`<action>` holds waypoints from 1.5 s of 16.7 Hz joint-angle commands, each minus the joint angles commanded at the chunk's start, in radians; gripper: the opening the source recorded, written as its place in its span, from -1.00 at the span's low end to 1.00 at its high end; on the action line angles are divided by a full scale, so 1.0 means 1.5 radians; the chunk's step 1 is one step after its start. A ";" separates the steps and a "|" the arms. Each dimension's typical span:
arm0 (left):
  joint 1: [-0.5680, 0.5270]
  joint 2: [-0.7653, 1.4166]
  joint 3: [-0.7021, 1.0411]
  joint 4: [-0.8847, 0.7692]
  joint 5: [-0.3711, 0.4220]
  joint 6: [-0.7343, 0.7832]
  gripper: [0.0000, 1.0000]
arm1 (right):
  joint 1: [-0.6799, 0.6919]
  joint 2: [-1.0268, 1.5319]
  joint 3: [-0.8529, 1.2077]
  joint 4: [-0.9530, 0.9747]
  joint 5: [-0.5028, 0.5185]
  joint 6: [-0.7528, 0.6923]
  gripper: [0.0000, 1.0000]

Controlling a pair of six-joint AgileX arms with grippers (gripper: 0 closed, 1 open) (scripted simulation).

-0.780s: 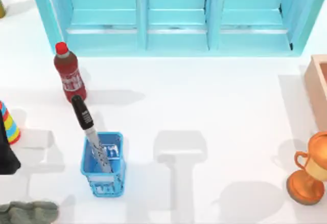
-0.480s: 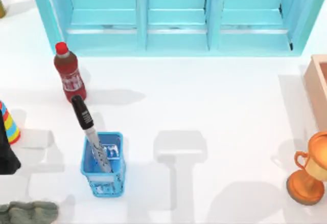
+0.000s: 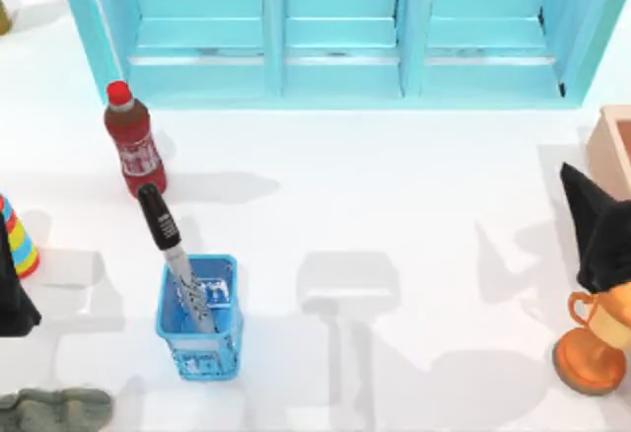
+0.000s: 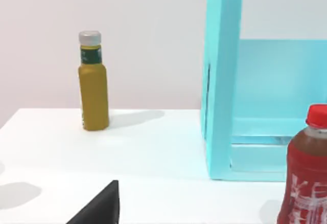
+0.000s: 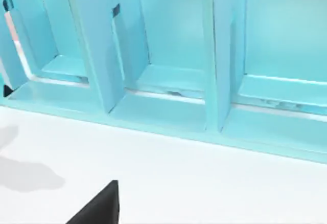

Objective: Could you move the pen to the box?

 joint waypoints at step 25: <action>0.000 0.000 0.000 0.000 0.000 0.000 1.00 | 0.410 0.787 0.409 0.132 0.044 0.116 1.00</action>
